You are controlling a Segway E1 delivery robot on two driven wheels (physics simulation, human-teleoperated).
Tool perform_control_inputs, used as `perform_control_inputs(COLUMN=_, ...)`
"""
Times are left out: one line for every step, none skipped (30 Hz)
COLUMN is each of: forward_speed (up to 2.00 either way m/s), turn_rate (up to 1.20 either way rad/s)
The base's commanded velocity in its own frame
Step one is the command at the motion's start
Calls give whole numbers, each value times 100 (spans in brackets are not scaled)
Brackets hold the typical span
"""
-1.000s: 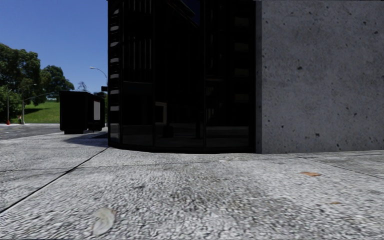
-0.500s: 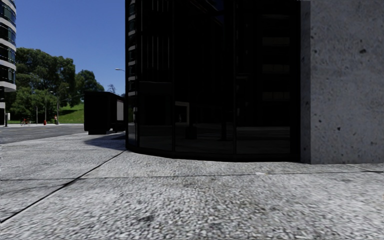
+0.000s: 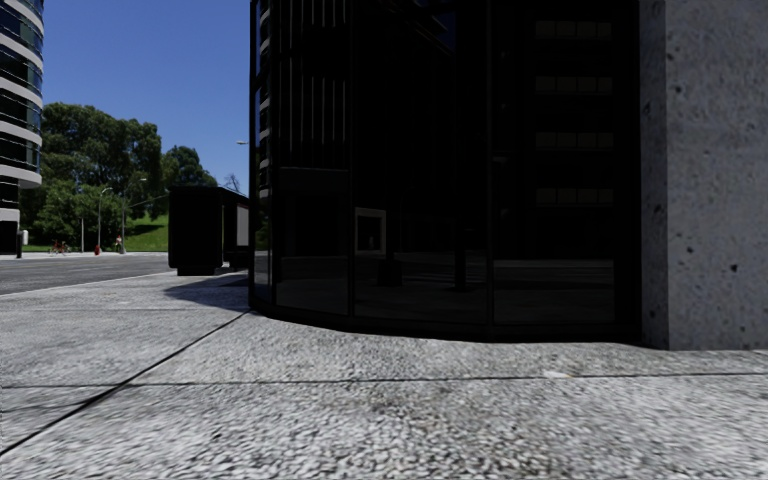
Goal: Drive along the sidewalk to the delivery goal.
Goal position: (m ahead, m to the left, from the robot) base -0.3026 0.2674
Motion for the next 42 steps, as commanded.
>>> perform_control_inputs(forward_speed=0, turn_rate=0)
perform_control_inputs(forward_speed=0, turn_rate=0)
perform_control_inputs(forward_speed=0, turn_rate=0)
perform_control_inputs(forward_speed=0, turn_rate=0)
perform_control_inputs(forward_speed=0, turn_rate=0)
perform_control_inputs(forward_speed=0, turn_rate=0)
perform_control_inputs(forward_speed=0, turn_rate=0)
perform_control_inputs(forward_speed=0, turn_rate=0)
perform_control_inputs(forward_speed=0, turn_rate=0)
perform_control_inputs(forward_speed=0, turn_rate=0)
perform_control_inputs(forward_speed=0, turn_rate=0)
perform_control_inputs(forward_speed=0, turn_rate=0)
perform_control_inputs(forward_speed=0, turn_rate=0)
perform_control_inputs(forward_speed=0, turn_rate=0)
perform_control_inputs(forward_speed=0, turn_rate=0)
perform_control_inputs(forward_speed=0, turn_rate=0)
perform_control_inputs(forward_speed=0, turn_rate=0)
perform_control_inputs(forward_speed=0, turn_rate=0)
perform_control_inputs(forward_speed=0, turn_rate=0)
perform_control_inputs(forward_speed=0, turn_rate=0)
perform_control_inputs(forward_speed=0, turn_rate=0)
perform_control_inputs(forward_speed=0, turn_rate=7)
perform_control_inputs(forward_speed=0, turn_rate=12)
perform_control_inputs(forward_speed=0, turn_rate=20)
perform_control_inputs(forward_speed=0, turn_rate=20)
perform_control_inputs(forward_speed=0, turn_rate=25)
perform_control_inputs(forward_speed=0, turn_rate=26)
perform_control_inputs(forward_speed=0, turn_rate=28)
perform_control_inputs(forward_speed=0, turn_rate=29)
perform_control_inputs(forward_speed=0, turn_rate=29)
perform_control_inputs(forward_speed=0, turn_rate=29)
perform_control_inputs(forward_speed=0, turn_rate=29)
perform_control_inputs(forward_speed=0, turn_rate=29)
perform_control_inputs(forward_speed=0, turn_rate=29)
perform_control_inputs(forward_speed=0, turn_rate=29)
perform_control_inputs(forward_speed=0, turn_rate=29)
perform_control_inputs(forward_speed=0, turn_rate=28)
perform_control_inputs(forward_speed=0, turn_rate=27)
perform_control_inputs(forward_speed=0, turn_rate=26)
perform_control_inputs(forward_speed=0, turn_rate=26)
perform_control_inputs(forward_speed=0, turn_rate=0)
perform_control_inputs(forward_speed=0, turn_rate=0)
